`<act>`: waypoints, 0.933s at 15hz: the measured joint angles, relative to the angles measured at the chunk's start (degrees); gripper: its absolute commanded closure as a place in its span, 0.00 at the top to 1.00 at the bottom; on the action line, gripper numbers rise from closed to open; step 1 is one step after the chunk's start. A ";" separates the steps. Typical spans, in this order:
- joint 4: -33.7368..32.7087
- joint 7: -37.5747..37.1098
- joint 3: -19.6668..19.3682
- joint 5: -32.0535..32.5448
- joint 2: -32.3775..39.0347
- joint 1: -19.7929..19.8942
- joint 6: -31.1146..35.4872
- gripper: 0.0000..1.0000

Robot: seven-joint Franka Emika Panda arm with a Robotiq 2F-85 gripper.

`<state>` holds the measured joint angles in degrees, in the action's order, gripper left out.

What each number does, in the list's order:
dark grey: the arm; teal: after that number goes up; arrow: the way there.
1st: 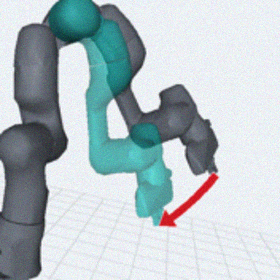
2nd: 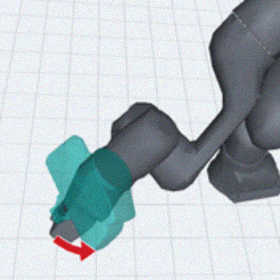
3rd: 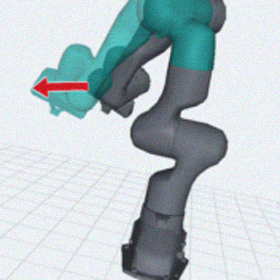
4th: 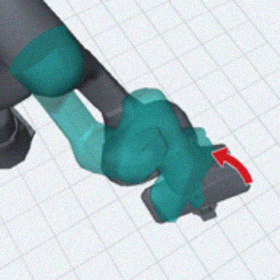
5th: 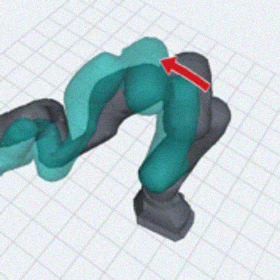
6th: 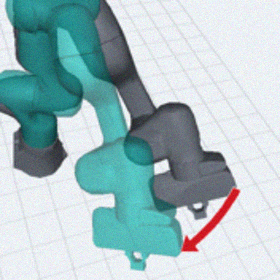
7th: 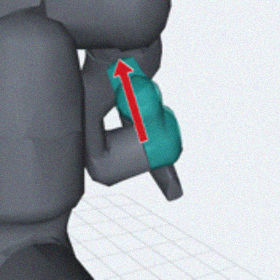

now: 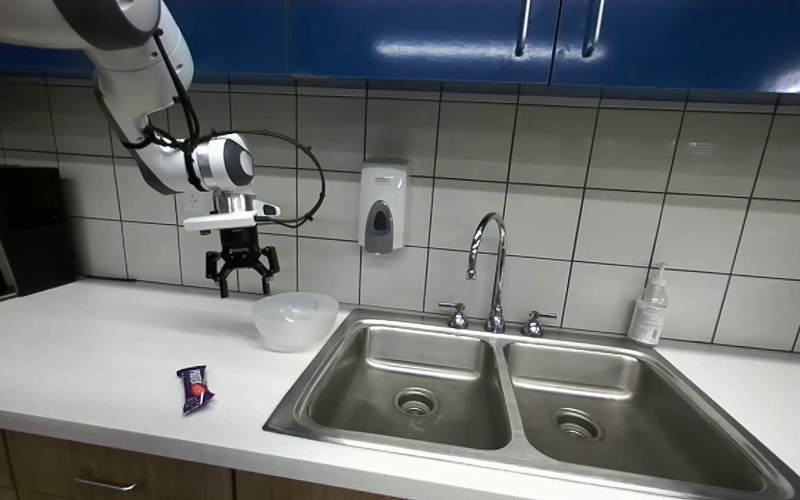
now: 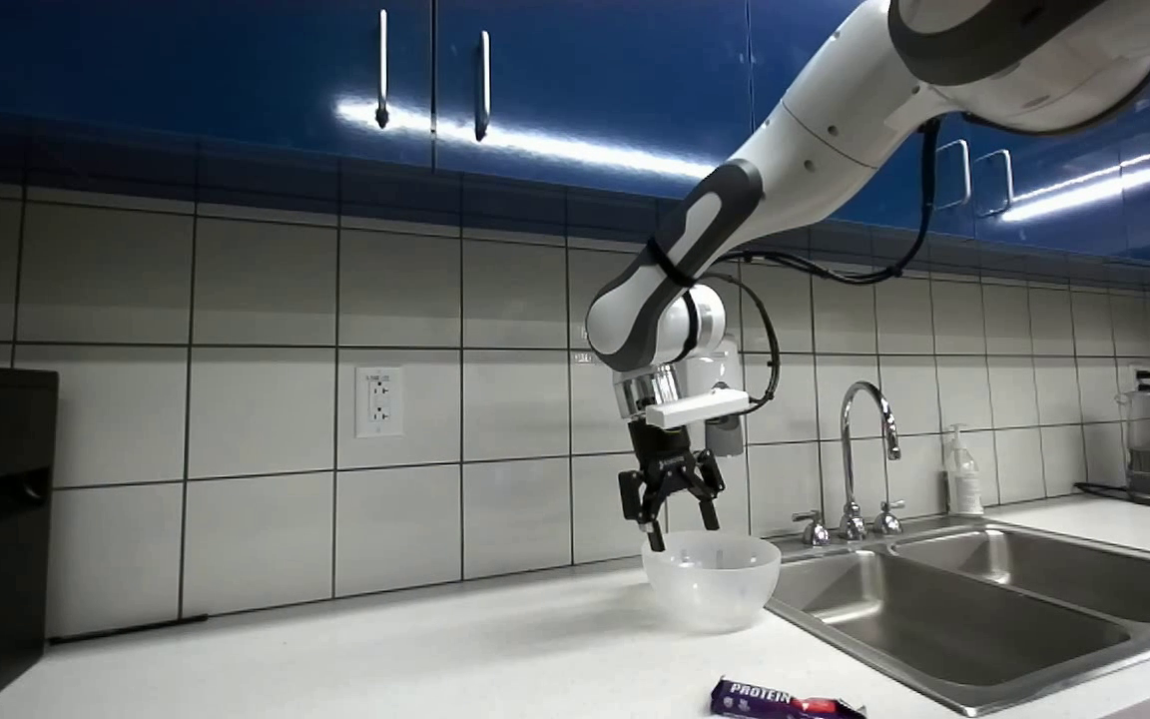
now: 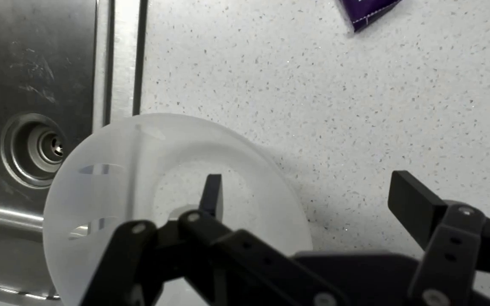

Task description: Put the bowl inside the sink

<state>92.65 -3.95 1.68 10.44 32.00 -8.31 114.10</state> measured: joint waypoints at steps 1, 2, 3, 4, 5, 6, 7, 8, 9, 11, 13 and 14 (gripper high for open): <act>-0.20 0.00 -0.16 0.00 0.41 0.02 0.12 1.00; -0.34 0.00 -0.26 0.00 0.79 0.04 0.22 1.00; -0.49 0.00 -0.35 0.00 1.20 0.05 0.38 1.00; -0.58 0.00 -0.42 0.00 1.60 0.05 0.51 1.00; -0.61 0.00 -0.46 0.00 1.98 0.05 0.68 1.00; -0.62 0.00 -0.52 0.00 2.32 0.05 0.95 1.00; -0.62 0.00 -0.58 0.00 2.69 0.05 1.27 1.00; -0.62 0.00 -0.61 0.00 3.08 0.05 1.65 1.00; -0.62 0.00 -0.62 0.00 3.47 0.05 2.10 1.00; -0.62 0.00 -0.62 0.00 4.29 0.04 2.88 1.00; -0.61 0.00 -0.62 0.00 5.14 0.00 3.54 1.00; -0.61 0.00 -0.62 0.00 5.56 -0.03 3.93 1.00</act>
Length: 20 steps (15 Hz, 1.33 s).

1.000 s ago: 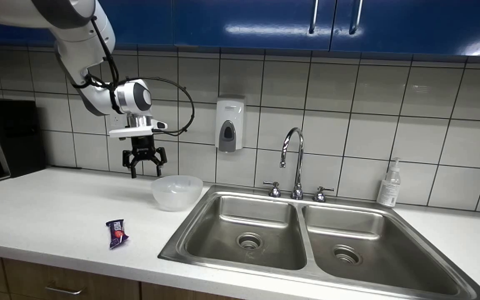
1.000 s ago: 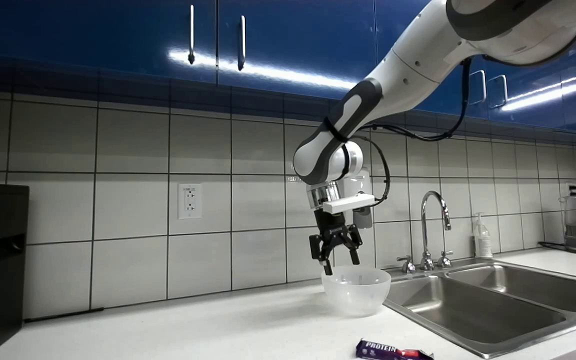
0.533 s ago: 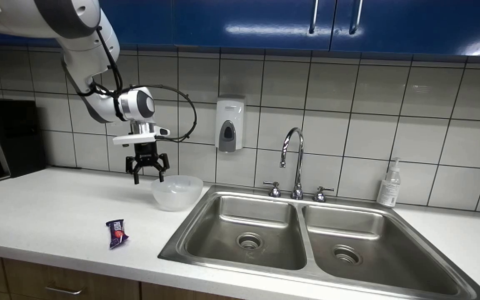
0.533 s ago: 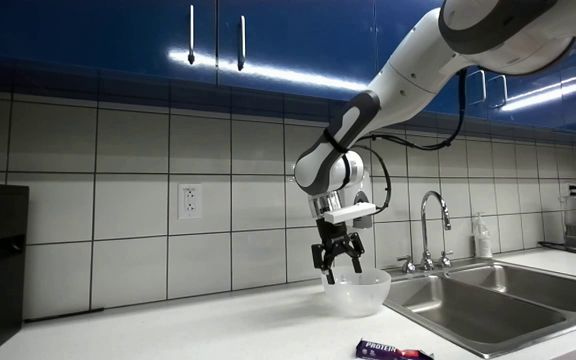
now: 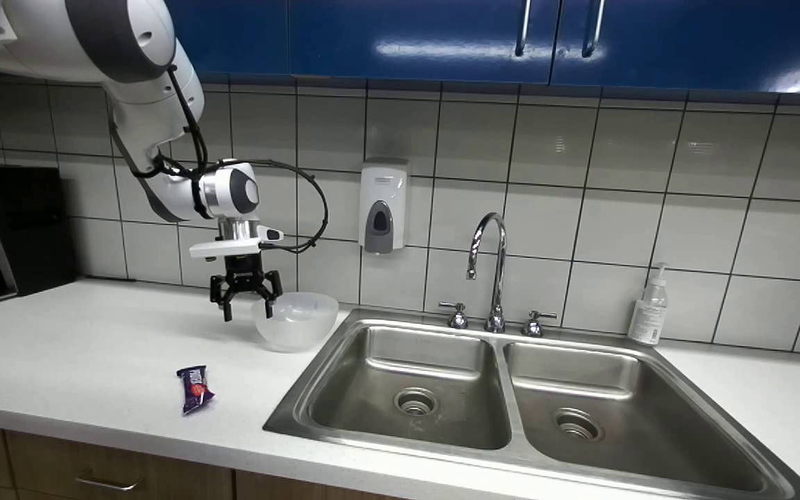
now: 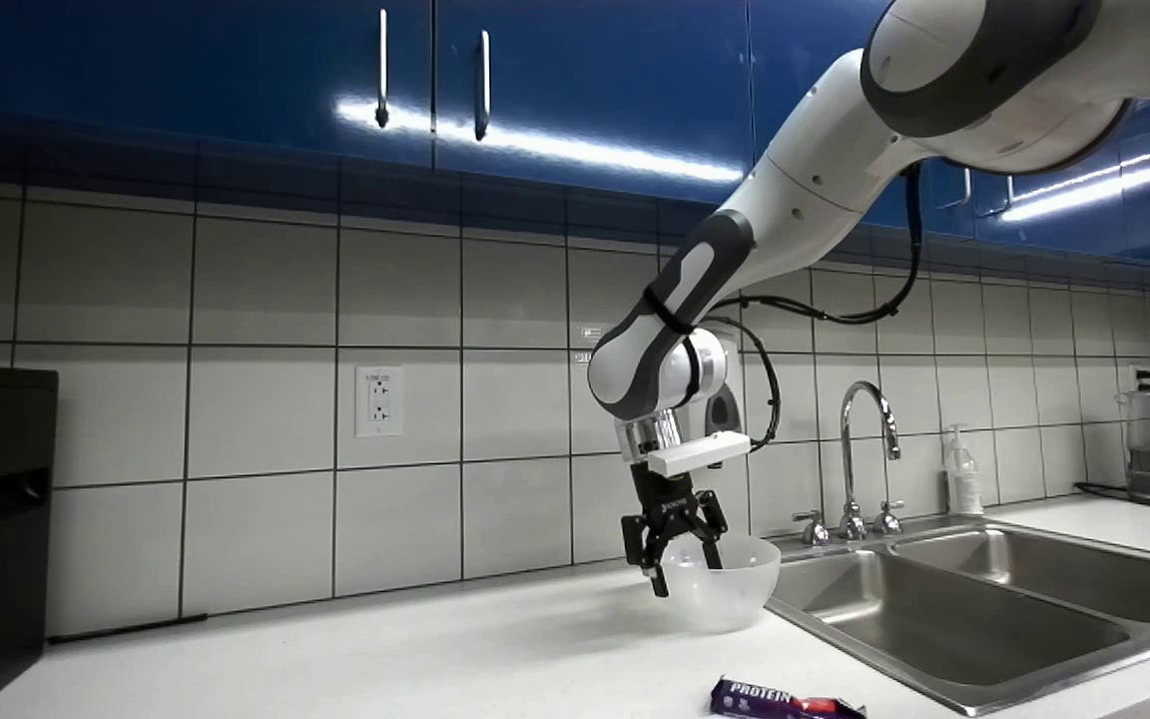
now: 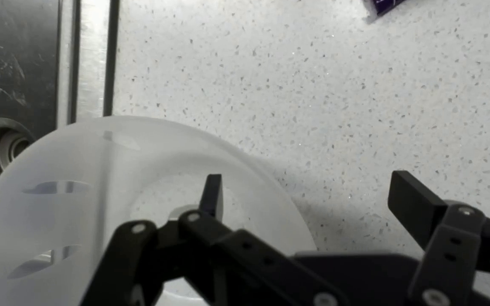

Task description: Put the bowl inside the sink

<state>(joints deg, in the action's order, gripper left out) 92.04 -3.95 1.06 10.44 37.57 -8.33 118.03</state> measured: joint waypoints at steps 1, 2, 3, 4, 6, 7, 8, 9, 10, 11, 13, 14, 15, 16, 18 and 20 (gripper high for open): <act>0.01 0.00 0.00 0.00 0.43 -0.03 0.43 1.00; 0.02 0.00 0.00 0.00 0.82 -0.06 0.81 1.00; 0.03 0.00 0.00 0.00 1.17 -0.08 1.14 1.00; 0.03 0.00 0.00 0.00 1.49 -0.09 1.44 1.00; 0.03 0.00 0.00 0.00 1.99 -0.11 1.84 1.00; 0.03 0.00 0.00 0.00 2.08 -0.12 1.86 1.00; 0.02 0.00 0.00 0.00 2.07 -0.14 1.86 1.00; 0.03 0.00 0.00 0.00 2.07 -0.15 1.87 1.00; 0.02 0.00 0.00 0.00 2.07 -0.16 1.88 1.00; 0.02 0.00 0.00 0.00 2.07 -0.16 1.88 1.00; 0.02 0.00 0.00 0.00 2.07 -0.17 1.90 1.00; 0.02 0.00 0.00 0.00 2.07 -0.17 1.90 1.00; 0.02 0.00 0.00 0.00 2.07 -0.17 1.91 1.00; 0.02 0.00 0.00 0.00 2.07 -0.17 1.91 1.00; 0.03 0.00 0.00 0.00 2.12 -0.17 1.92 1.00; 0.03 0.02 0.00 0.00 2.12 -0.17 2.56 1.00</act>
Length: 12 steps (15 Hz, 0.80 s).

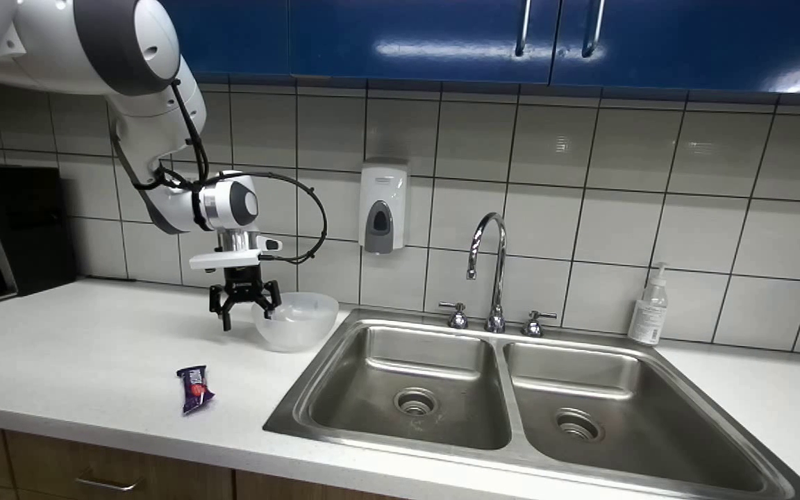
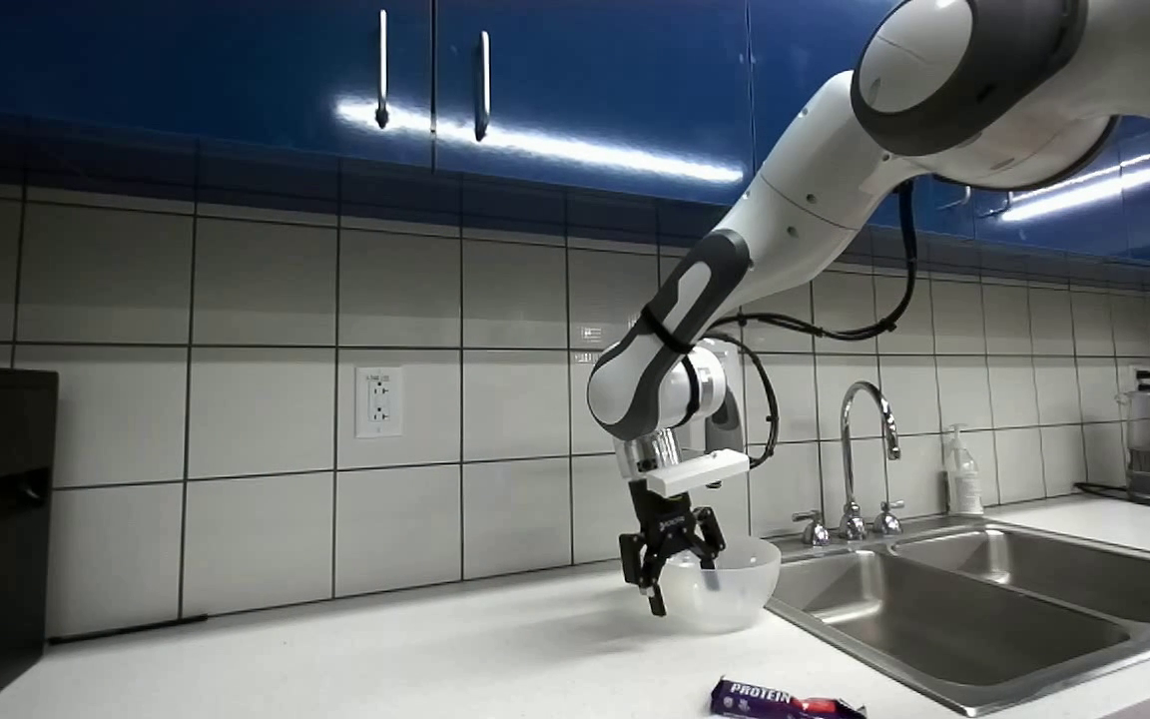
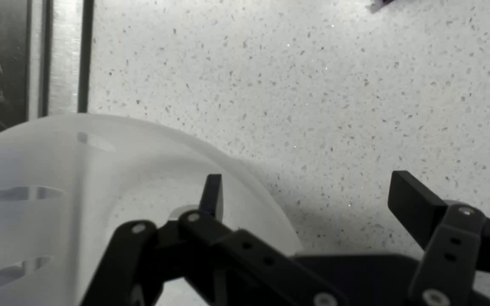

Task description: Put the bowl inside the sink

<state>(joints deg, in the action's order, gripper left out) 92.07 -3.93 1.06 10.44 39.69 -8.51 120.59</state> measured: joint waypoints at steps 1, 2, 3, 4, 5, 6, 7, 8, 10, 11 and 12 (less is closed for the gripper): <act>0.00 0.01 0.00 0.00 0.00 0.00 0.54 1.00; 0.00 0.03 0.00 0.00 0.00 0.00 0.97 1.00; 0.00 0.05 0.00 0.00 0.00 0.00 1.29 1.00; 0.00 0.05 0.00 0.00 0.00 0.00 1.53 0.93; 0.00 0.06 0.00 0.00 0.00 0.00 1.78 0.72; 0.00 0.06 0.00 0.00 0.00 0.00 2.00 0.69; 0.00 0.06 0.00 0.00 0.01 0.00 2.25 0.67; 0.00 0.06 0.00 0.00 0.01 0.00 2.48 0.60; 0.00 0.06 0.00 0.00 0.01 0.00 2.81 0.43; 0.00 0.06 0.00 0.00 0.01 0.00 2.97 0.35; 0.00 0.06 0.00 0.00 0.01 0.00 3.09 0.28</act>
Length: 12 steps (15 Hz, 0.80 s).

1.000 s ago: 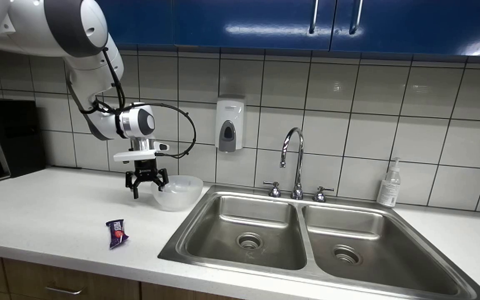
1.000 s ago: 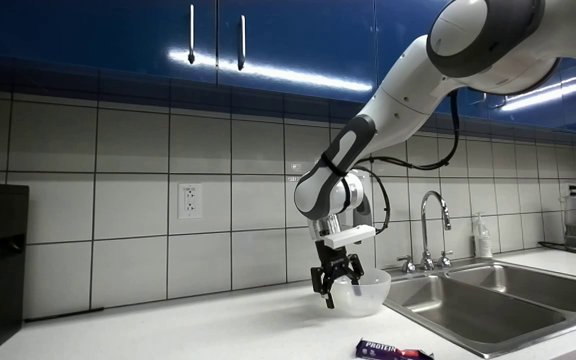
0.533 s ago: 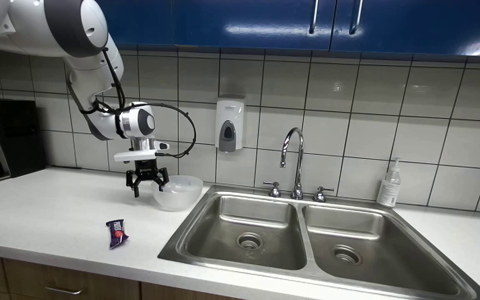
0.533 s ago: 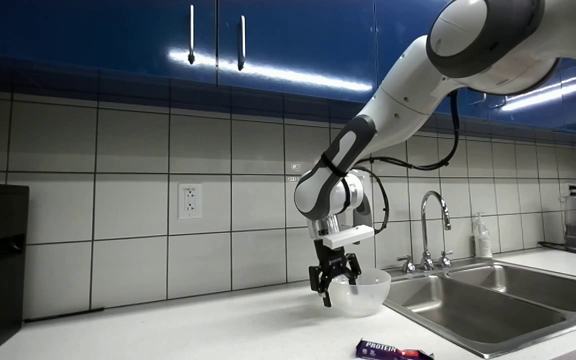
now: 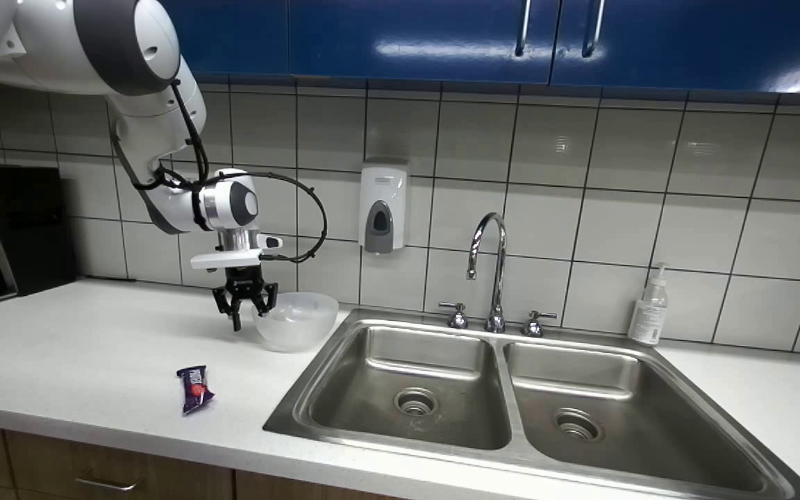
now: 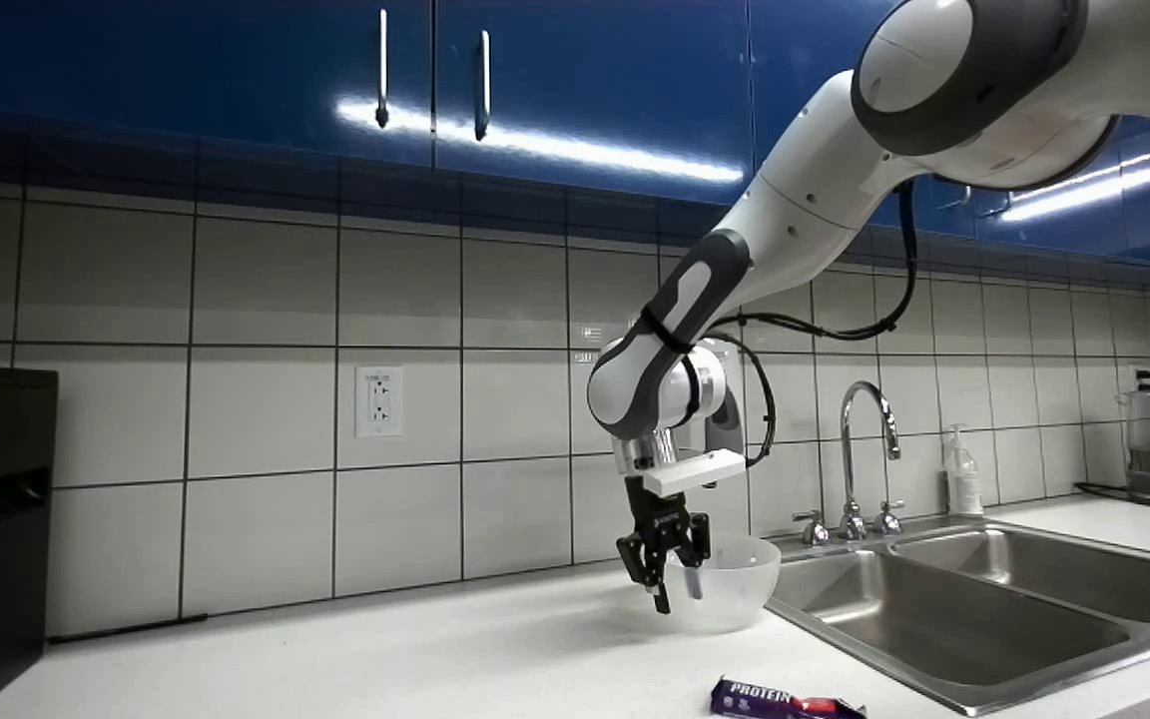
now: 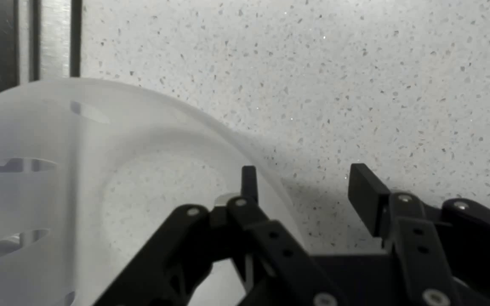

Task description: Put the bowl inside the sink

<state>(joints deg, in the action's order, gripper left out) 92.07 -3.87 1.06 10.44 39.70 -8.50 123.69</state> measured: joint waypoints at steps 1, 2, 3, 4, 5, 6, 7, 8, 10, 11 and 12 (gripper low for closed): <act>0.00 0.00 0.00 0.00 0.00 0.00 0.14 0.19; 0.00 0.00 -0.02 0.00 0.00 0.01 0.34 0.13; 0.00 0.00 -0.04 0.00 0.00 0.01 0.55 0.04; 0.00 0.00 -0.08 0.01 0.00 0.02 0.78 0.00; 0.00 0.00 -0.14 0.01 0.00 0.02 1.04 0.00; -0.01 0.00 -0.23 0.04 -0.02 0.02 1.42 0.00; -0.06 0.00 -0.36 0.13 -0.15 0.02 1.70 0.02; -0.07 0.00 -0.47 0.13 -0.38 0.03 1.76 0.01; -0.07 -0.02 -0.62 0.14 -0.63 0.03 1.76 0.02; -0.07 -0.04 -0.65 0.14 -0.68 0.02 1.76 0.02; -0.06 -0.06 -0.66 0.14 -0.69 0.01 1.76 0.02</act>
<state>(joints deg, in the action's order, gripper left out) 92.00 -3.93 0.40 10.58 39.01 -8.49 125.44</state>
